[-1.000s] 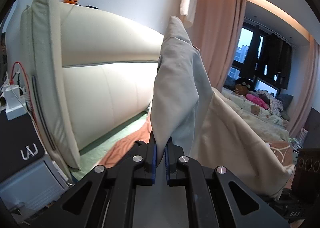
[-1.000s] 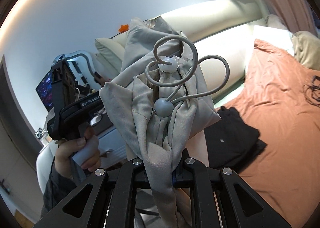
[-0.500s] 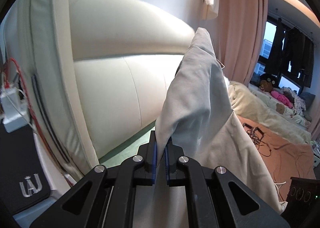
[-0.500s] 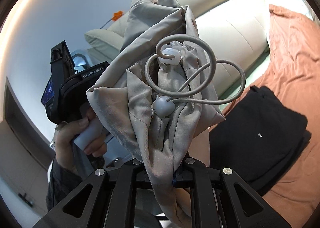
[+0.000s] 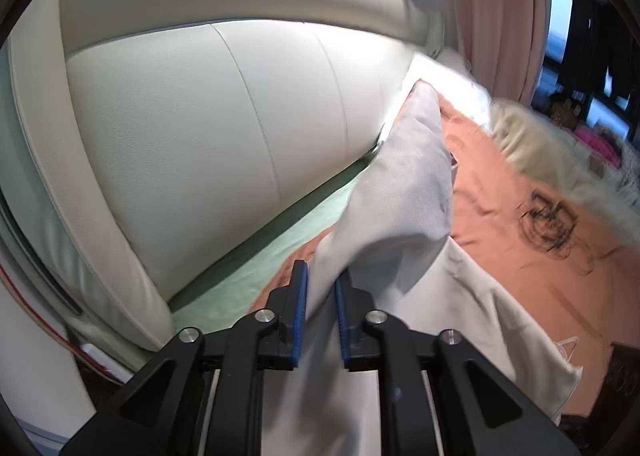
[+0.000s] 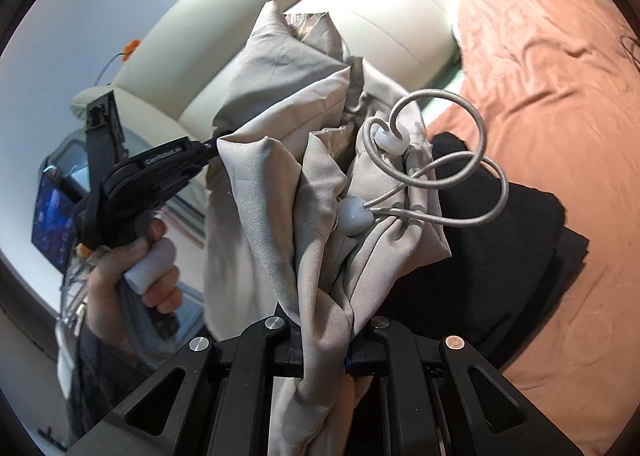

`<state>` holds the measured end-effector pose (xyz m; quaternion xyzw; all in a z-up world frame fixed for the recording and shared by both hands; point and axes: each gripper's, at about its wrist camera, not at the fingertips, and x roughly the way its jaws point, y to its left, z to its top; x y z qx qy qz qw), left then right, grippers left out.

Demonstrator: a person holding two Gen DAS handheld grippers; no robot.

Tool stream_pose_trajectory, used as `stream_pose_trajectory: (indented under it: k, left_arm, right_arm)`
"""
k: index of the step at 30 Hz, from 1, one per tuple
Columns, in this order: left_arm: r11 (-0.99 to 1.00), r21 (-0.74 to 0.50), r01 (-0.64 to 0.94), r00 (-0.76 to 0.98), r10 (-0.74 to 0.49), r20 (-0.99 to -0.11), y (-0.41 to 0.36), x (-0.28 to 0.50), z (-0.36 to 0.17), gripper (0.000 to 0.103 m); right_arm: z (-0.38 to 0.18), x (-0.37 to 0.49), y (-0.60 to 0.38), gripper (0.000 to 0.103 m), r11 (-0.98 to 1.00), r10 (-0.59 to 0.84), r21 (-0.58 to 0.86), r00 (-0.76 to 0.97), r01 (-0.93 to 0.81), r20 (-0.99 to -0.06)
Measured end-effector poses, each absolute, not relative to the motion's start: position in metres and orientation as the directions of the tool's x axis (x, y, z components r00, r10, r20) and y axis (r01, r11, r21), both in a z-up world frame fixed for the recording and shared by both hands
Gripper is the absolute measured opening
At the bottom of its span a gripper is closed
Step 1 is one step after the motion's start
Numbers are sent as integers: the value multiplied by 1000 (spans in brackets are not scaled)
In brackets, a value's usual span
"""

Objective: Fold large clothes
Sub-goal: 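Lower the bundle onto the black garment stack and open both tools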

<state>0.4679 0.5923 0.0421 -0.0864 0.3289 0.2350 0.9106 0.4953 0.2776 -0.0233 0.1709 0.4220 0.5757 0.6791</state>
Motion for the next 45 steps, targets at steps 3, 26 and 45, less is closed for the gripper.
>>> stream_pose_trajectory:
  k: [3, 26, 45]
  left_arm:
    - [867, 13, -497, 629, 371, -683, 585, 459, 21, 17]
    - [764, -193, -616, 630, 330, -703, 540, 275, -39, 94]
    - [721, -337, -605, 654, 210, -726, 502, 270, -102, 56]
  right_arm:
    - [-58, 510, 280, 17, 379, 889, 708, 20, -596, -458]
    - [-83, 512, 253, 60, 499, 818, 675, 37, -544, -575]
    - [-86, 511, 282, 25, 538, 768, 597, 53, -595, -639]
